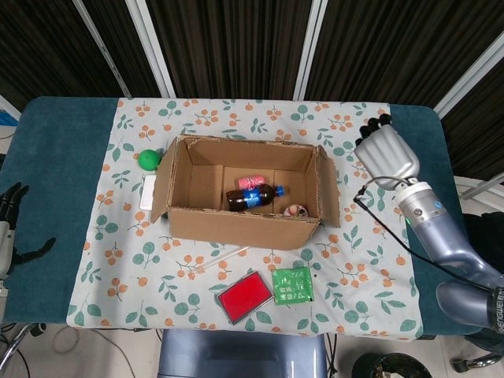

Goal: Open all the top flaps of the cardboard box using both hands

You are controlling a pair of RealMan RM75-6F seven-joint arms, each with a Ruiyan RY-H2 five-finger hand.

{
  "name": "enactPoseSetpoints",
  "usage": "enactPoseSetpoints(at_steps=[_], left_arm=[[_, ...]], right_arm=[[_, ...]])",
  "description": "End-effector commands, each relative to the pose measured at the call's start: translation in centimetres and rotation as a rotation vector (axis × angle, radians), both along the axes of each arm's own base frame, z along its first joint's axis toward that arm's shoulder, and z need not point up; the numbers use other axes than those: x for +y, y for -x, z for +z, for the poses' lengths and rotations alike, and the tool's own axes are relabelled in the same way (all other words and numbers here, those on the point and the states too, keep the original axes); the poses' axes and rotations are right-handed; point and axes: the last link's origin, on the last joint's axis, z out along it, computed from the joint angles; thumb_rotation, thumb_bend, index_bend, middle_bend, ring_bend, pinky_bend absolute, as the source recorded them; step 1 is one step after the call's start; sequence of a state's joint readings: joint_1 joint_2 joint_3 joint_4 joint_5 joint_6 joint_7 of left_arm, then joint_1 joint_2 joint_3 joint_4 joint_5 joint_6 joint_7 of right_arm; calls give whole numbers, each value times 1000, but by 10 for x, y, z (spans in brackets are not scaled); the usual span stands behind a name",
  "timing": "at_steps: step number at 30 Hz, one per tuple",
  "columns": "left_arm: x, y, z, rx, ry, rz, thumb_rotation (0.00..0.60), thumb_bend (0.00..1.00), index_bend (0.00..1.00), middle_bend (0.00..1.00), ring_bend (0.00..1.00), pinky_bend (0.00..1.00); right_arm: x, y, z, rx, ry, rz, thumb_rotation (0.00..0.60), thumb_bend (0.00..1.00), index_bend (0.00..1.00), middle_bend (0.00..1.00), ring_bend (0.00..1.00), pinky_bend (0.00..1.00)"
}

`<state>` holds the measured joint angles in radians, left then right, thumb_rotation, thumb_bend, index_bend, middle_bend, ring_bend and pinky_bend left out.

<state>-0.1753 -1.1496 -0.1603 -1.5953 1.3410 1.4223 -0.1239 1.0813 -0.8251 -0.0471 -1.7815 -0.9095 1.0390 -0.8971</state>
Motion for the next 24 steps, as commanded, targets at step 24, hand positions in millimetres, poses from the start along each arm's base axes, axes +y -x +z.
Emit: enactPoseSetpoints(at_steps=[24], left_arm=[[-24, 7, 9, 221, 8, 11, 600, 144, 0, 0, 0, 0]], right_arm=[[150, 135, -21, -729, 177, -234, 600, 253, 0, 0, 6, 250]])
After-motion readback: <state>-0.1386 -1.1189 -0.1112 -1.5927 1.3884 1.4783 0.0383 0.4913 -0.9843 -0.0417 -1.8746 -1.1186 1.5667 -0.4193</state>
